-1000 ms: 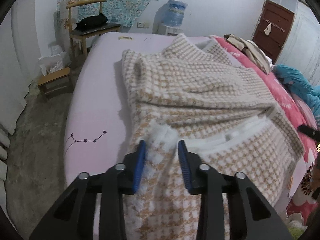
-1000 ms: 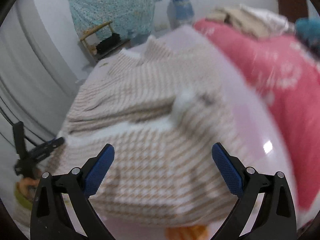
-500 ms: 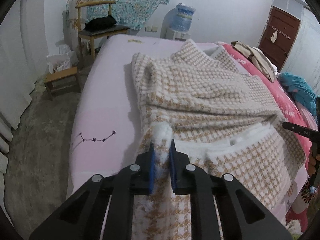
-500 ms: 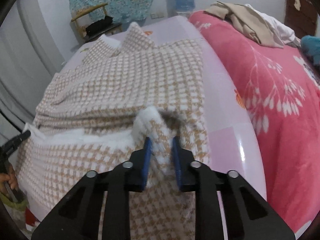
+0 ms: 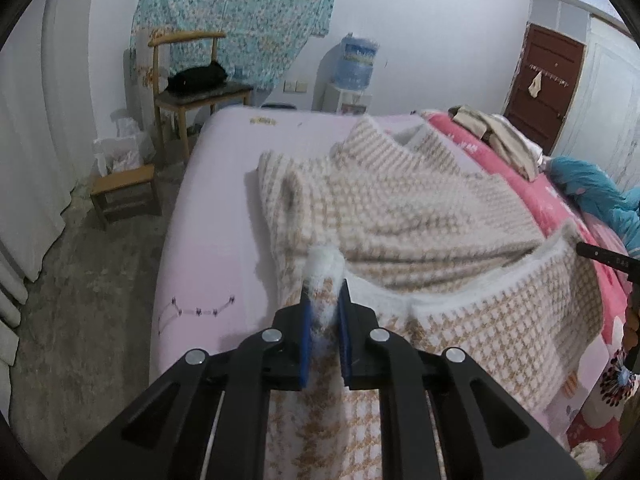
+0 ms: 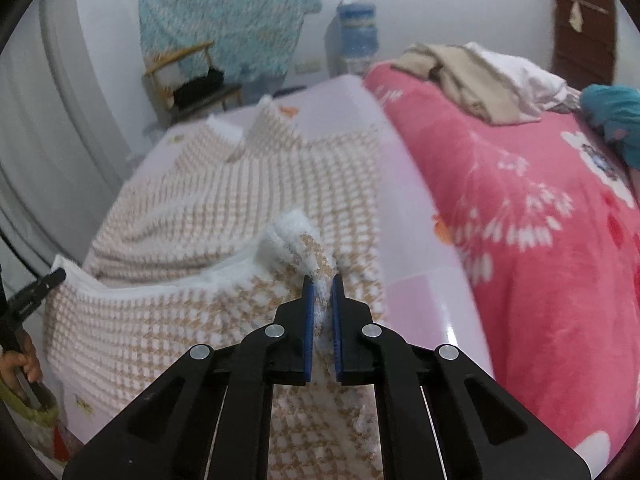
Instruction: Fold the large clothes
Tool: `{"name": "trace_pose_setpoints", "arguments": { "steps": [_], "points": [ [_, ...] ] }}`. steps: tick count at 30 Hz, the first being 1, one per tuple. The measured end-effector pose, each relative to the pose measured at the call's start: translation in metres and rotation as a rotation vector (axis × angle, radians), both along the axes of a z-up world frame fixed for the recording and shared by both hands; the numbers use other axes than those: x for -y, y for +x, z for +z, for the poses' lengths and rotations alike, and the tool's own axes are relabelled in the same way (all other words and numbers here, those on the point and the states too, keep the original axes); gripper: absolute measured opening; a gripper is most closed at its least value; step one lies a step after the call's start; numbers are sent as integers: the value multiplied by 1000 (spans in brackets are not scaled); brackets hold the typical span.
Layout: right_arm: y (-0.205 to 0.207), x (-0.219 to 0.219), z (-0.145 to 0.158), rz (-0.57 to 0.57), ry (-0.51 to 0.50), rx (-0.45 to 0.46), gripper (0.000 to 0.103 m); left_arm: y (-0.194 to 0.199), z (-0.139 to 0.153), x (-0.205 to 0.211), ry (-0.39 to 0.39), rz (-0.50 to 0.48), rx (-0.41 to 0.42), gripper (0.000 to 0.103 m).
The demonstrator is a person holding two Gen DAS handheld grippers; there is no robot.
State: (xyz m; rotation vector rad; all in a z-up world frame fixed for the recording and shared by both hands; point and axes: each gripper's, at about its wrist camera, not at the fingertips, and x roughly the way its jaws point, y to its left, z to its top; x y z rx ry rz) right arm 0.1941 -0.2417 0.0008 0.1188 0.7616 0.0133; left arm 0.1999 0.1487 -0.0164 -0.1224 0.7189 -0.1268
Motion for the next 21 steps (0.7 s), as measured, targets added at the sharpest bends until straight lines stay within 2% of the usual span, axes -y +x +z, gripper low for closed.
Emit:
{"name": "trace_pose_setpoints", "arguments": {
  "steps": [4, 10, 14, 17, 19, 21],
  "points": [
    [2, 13, 0, -42, 36, 5, 6, 12, 9, 3, -18, -6, 30, 11],
    [14, 20, -12, -71, 67, -20, 6, 30, -5, 1, -52, 6, -9, 11],
    [12, 20, -6, -73, 61, -1, 6, 25, 1, 3, -28, 4, 26, 11],
    [19, 22, -18, -77, 70, -32, 6, 33, -11, 2, -25, 14, -21, 11],
    [27, 23, -32, -81, 71, -65, 6, 41, -30, -1, -15, 22, -68, 11],
    [35, 25, -47, -89, 89, -98, 6, 45, -46, -5, -45, 31, -109, 13]
  ]
}}
